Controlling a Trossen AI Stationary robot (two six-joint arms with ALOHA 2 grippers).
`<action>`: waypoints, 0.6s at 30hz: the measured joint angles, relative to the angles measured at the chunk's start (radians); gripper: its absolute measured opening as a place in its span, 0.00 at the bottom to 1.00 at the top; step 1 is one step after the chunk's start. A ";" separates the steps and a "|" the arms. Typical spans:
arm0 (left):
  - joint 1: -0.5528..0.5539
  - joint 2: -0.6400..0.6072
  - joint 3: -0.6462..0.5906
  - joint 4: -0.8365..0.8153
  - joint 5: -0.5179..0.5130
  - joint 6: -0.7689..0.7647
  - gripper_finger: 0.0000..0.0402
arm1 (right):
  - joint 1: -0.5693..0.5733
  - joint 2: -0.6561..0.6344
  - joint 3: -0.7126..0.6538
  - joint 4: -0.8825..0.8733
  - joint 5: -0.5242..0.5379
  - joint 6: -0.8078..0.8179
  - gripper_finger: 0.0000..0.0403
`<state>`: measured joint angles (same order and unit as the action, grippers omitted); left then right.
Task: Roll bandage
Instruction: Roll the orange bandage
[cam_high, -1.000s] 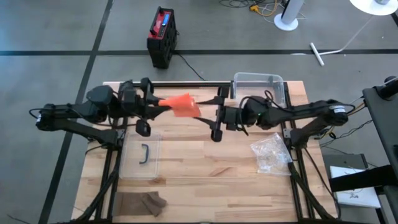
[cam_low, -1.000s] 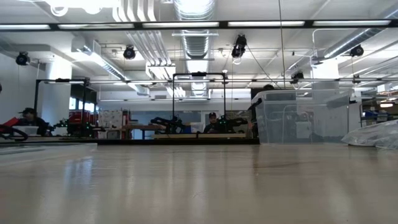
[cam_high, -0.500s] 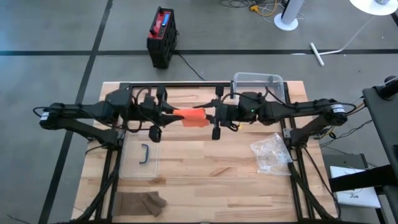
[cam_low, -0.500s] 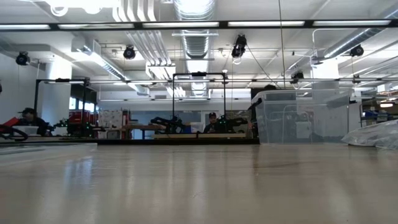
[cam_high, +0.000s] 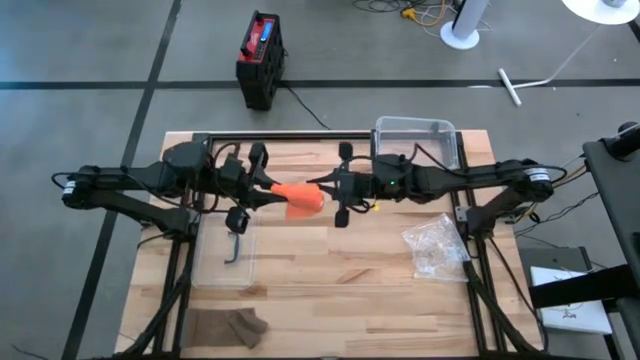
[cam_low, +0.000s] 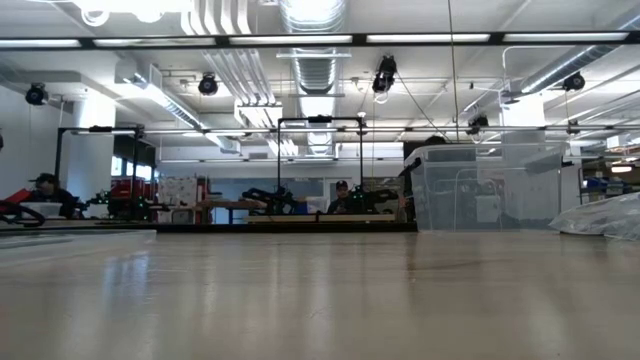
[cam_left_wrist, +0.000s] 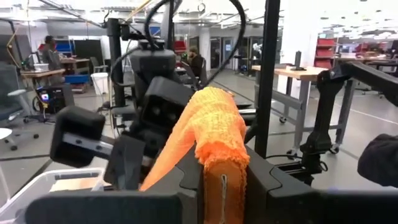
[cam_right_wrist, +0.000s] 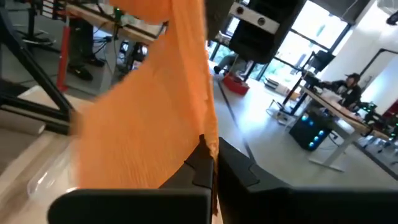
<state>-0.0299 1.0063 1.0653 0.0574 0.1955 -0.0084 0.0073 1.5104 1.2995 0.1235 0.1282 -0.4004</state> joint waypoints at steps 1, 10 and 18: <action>0.000 -0.003 0.000 -0.003 -0.002 -0.001 0.12 | 0.005 0.005 0.000 0.000 0.014 -0.001 0.00; -0.001 -0.031 0.000 -0.160 -0.153 0.000 0.12 | 0.084 -0.038 -0.003 -0.077 0.336 -0.235 0.00; -0.002 0.013 0.000 -0.114 -0.151 0.022 0.12 | 0.090 -0.049 0.004 -0.165 0.354 -0.276 0.10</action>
<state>-0.0322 1.0196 1.0657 -0.0564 0.0448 0.0134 0.0972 1.4614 1.3038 -0.0416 0.4825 -0.6765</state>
